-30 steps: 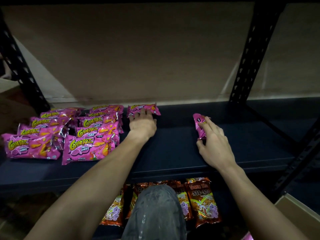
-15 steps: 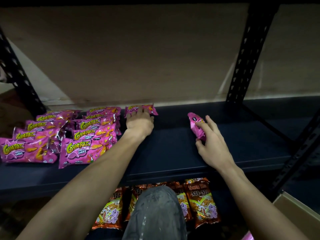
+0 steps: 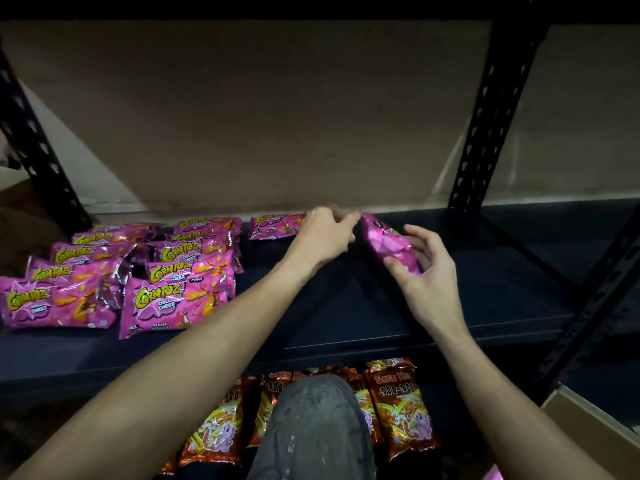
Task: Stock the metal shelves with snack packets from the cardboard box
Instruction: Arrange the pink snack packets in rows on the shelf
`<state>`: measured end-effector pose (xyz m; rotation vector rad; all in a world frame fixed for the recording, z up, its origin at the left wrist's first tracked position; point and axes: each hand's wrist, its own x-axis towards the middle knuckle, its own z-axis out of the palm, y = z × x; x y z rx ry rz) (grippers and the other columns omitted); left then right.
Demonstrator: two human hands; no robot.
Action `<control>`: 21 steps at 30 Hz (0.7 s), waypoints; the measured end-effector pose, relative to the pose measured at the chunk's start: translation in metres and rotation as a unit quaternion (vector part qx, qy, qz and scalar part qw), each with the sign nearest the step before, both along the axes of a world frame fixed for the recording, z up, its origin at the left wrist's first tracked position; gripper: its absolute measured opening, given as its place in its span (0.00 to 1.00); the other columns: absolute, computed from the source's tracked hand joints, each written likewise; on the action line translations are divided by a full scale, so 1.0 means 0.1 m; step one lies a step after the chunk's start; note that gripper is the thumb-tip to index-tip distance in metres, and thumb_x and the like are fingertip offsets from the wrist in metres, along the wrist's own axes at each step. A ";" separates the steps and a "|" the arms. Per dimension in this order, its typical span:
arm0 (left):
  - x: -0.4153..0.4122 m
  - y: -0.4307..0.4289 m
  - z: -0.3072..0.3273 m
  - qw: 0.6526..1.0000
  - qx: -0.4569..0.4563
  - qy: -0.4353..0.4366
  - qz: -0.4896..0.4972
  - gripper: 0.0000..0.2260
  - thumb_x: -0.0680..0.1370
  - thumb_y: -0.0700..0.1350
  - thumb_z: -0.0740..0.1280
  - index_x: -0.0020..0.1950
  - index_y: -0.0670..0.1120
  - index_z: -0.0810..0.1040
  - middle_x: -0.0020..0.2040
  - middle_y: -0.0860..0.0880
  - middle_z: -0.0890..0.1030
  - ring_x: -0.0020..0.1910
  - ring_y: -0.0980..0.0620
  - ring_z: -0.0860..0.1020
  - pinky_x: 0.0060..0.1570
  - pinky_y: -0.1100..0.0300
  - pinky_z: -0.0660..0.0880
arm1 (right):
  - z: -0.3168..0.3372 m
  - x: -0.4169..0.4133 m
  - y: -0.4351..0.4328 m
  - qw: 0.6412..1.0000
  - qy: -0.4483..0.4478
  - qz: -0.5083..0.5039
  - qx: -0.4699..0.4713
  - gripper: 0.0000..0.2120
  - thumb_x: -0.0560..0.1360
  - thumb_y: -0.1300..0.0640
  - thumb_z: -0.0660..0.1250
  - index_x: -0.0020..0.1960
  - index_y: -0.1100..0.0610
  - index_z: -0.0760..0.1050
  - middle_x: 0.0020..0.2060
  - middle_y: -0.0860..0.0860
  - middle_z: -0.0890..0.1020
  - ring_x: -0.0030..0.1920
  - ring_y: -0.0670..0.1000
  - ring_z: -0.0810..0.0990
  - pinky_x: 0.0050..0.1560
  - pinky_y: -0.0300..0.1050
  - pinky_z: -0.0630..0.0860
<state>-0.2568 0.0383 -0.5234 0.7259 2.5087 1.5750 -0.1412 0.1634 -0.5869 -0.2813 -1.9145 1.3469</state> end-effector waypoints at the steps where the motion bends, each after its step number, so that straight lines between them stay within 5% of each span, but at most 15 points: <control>1: 0.06 0.01 -0.01 0.998 0.002 -0.057 -0.024 0.16 0.81 0.57 0.62 0.43 0.46 0.77 0.40 0.46 0.83 0.31 0.51 0.78 0.33 0.60 0.71 | -0.02 0.00 -0.03 1.000 -0.001 -0.001 0.023 0.26 0.71 0.64 0.75 0.66 0.50 0.73 0.56 0.46 0.82 0.58 0.44 0.81 0.61 0.43 0.75; 5: 0.21 0.00 -0.05 0.987 -0.013 -0.151 -0.052 0.22 0.78 0.64 0.62 0.42 0.46 0.78 0.44 0.46 0.84 0.39 0.50 0.83 0.37 0.60 0.77 | -0.02 0.05 -0.16 0.996 0.008 0.029 0.087 0.31 0.69 0.67 0.75 0.69 0.53 0.71 0.59 0.44 0.81 0.61 0.38 0.78 0.62 0.35 0.74; 9: 0.17 -0.04 -0.09 0.989 0.011 -0.148 -0.024 0.17 0.75 0.59 0.71 0.40 0.45 0.78 0.44 0.46 0.83 0.43 0.55 0.80 0.41 0.59 0.79 | -0.03 0.08 -0.23 0.991 0.011 0.124 0.050 0.33 0.69 0.71 0.74 0.70 0.53 0.70 0.62 0.45 0.79 0.65 0.41 0.76 0.66 0.37 0.72; 13: -0.04 -0.19 -0.14 0.987 -0.014 -0.161 -0.021 0.17 0.72 0.49 0.76 0.56 0.42 0.80 0.48 0.46 0.84 0.44 0.54 0.81 0.39 0.60 0.78 | -0.04 0.09 -0.19 0.995 0.011 0.101 -0.006 0.23 0.73 0.69 0.71 0.64 0.52 0.75 0.58 0.45 0.81 0.63 0.42 0.78 0.64 0.42 0.75; 18: -0.23 -0.32 -0.09 0.985 -0.062 -0.145 -0.066 0.13 0.72 0.43 0.76 0.56 0.45 0.82 0.44 0.49 0.84 0.41 0.54 0.80 0.46 0.59 0.78 | -0.08 -0.01 -0.03 0.995 -0.093 0.027 0.007 0.10 0.76 0.60 0.72 0.56 0.53 0.80 0.52 0.43 0.83 0.53 0.39 0.80 0.58 0.40 0.78; 21: -0.26 -0.33 0.00 0.982 -0.102 -0.118 -0.106 0.11 0.73 0.40 0.74 0.54 0.47 0.83 0.42 0.50 0.83 0.37 0.56 0.77 0.32 0.69 0.73 | -0.05 -0.07 -0.02 0.994 -0.086 0.039 -0.061 0.07 0.75 0.55 0.73 0.53 0.54 0.81 0.46 0.45 0.84 0.46 0.38 0.82 0.50 0.33 0.75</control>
